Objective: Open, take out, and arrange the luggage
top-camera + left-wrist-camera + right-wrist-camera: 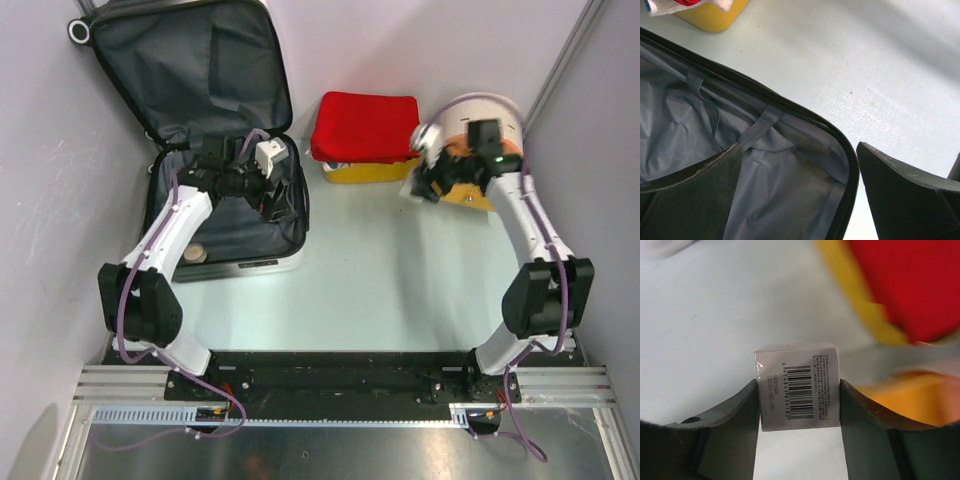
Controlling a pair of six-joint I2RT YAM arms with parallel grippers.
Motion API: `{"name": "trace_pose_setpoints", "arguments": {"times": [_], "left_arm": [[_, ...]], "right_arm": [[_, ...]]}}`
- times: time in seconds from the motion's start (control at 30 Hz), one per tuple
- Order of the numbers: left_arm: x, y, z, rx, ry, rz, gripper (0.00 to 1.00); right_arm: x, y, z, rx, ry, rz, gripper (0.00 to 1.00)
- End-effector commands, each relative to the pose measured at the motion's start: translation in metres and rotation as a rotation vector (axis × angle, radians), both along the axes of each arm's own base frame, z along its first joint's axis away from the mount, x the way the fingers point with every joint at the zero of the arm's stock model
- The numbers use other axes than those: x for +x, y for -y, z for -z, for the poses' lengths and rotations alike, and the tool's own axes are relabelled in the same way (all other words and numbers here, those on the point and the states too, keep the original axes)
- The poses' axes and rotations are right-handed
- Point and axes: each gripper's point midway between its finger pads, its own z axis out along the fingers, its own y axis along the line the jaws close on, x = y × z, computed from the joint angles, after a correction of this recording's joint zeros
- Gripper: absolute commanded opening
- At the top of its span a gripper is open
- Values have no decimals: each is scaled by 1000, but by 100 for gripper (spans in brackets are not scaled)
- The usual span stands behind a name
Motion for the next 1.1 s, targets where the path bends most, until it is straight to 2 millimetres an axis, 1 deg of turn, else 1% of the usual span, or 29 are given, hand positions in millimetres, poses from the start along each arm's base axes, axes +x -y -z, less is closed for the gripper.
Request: {"name": "trace_pose_setpoints", "arguments": {"times": [0.0,0.03,0.07,0.13,0.23,0.33,0.4,0.47,0.5,0.53,0.57,0.6,0.67,0.73,0.8,0.83,0.87,0.97,1.0,1.07], "left_arm": [[8,11,-19,-79,-3,27,100],[9,12,-20,-81,-3,27,100],[11,12,-21,-81,-1,27,100],[13,12,-19,-80,-7,25,100],[16,12,-19,-80,-4,22,100],[19,9,-19,-78,-2,12,100],[19,8,-18,-81,-10,7,100],[20,8,-16,-81,-17,4,100],[21,7,-17,-84,-18,2,100],[21,7,-16,-84,-22,-1,100],[22,7,-16,-83,-23,-2,100],[22,7,-16,-84,-22,-2,100],[23,5,-14,-81,-25,-10,100],[24,3,-12,-76,-32,-20,100],[26,0,-10,-75,-39,-38,100],[26,0,-10,-76,-45,-42,100],[27,-3,-9,-77,-49,-52,100],[30,-7,-10,-83,-55,-73,100],[30,-9,-10,-85,-61,-82,100],[31,-13,-12,-84,-57,-92,100]], "right_arm": [[27,45,-114,192,125,256,14],[36,75,-120,200,135,348,14],[38,84,-122,209,125,393,13],[43,109,-125,206,123,487,13],[39,127,-114,194,76,566,13],[36,151,-101,168,42,656,11],[40,172,-94,161,41,765,10],[47,186,-92,168,70,837,7],[48,195,-90,157,81,895,6],[50,200,-92,174,89,941,3],[54,205,-97,186,126,977,1],[53,213,-91,170,127,1024,0],[54,218,-86,173,123,1084,0],[53,227,-74,163,107,1147,0],[56,233,-71,188,113,1206,0],[57,233,-65,193,104,1218,0],[61,235,-65,223,114,1243,0],[71,240,-58,251,121,1286,0],[74,240,-52,274,106,1303,0],[81,240,-53,301,118,1309,0]]}}
